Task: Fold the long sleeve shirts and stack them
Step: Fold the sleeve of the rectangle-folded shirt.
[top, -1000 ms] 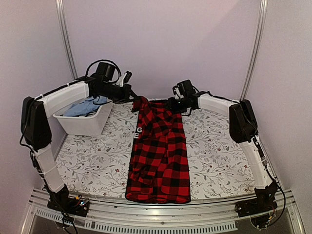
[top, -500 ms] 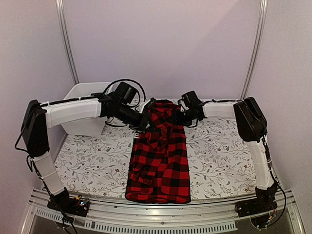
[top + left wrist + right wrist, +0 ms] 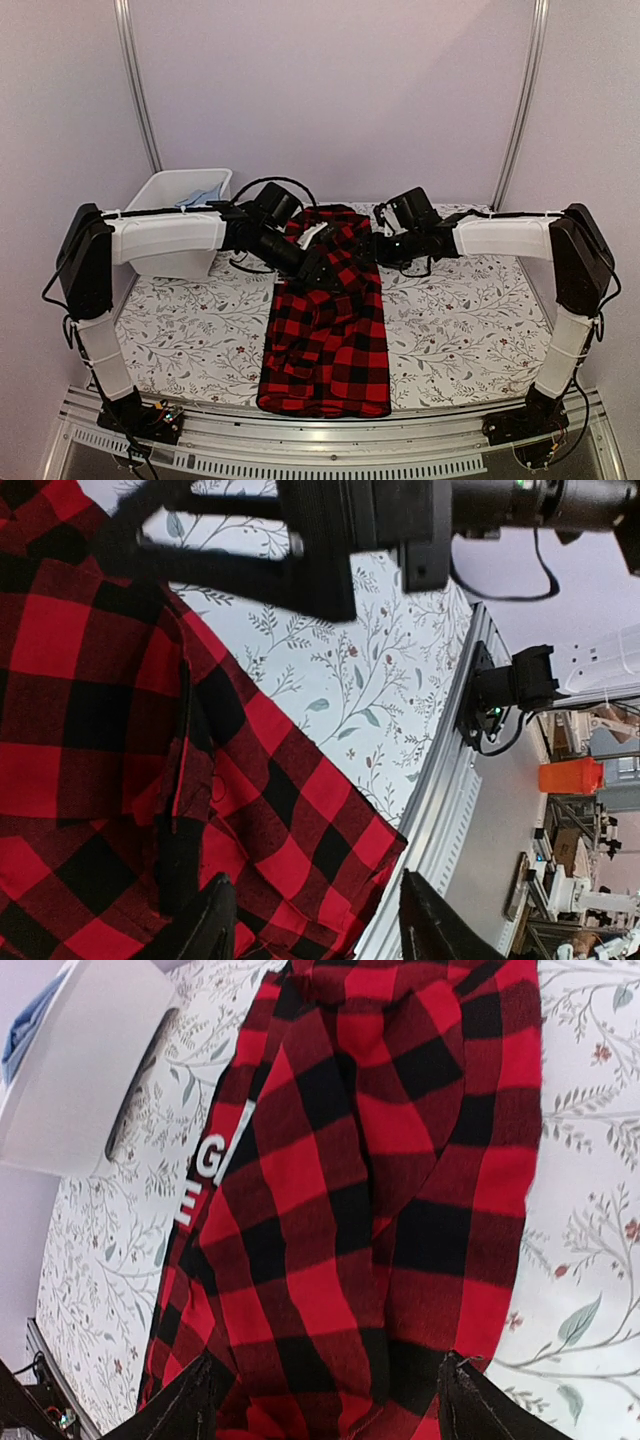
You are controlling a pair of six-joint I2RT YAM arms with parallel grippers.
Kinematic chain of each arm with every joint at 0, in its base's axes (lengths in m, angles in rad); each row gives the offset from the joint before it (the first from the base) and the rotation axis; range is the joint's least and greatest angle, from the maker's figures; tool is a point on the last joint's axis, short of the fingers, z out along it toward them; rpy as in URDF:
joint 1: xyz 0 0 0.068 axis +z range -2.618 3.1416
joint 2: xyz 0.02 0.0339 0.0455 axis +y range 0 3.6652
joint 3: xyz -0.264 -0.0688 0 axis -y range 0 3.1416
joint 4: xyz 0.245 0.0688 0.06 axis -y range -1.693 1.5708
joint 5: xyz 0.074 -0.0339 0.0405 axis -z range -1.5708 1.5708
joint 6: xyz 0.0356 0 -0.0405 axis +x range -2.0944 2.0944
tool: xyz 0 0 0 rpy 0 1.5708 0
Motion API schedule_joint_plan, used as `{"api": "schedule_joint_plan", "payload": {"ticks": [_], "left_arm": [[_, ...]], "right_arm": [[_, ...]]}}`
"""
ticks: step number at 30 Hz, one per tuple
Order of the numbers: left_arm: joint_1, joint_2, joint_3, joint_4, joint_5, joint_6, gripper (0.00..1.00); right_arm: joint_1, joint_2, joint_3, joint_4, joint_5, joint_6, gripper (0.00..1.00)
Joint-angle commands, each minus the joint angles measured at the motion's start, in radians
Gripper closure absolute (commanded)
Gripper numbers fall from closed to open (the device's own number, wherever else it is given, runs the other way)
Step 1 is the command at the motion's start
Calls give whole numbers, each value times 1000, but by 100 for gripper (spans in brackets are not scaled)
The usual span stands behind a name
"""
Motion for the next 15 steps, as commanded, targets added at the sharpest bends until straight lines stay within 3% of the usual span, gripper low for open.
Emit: {"api": "schedule_joint_plan", "payload": {"ticks": [1, 5, 10, 15], "left_arm": [[0, 6, 36, 32, 26, 3, 44], [54, -1, 30, 25, -169, -80, 47], [170, 28, 65, 49, -318, -122, 47], [223, 222, 298, -15, -376, -43, 45]], "right_arm": [[53, -105, -94, -35, 58, 8, 26], [134, -153, -108, -98, 131, 10, 26], [275, -113, -32, -197, 341, 32, 23], [389, 54, 180, -353, 507, 78, 12]]}}
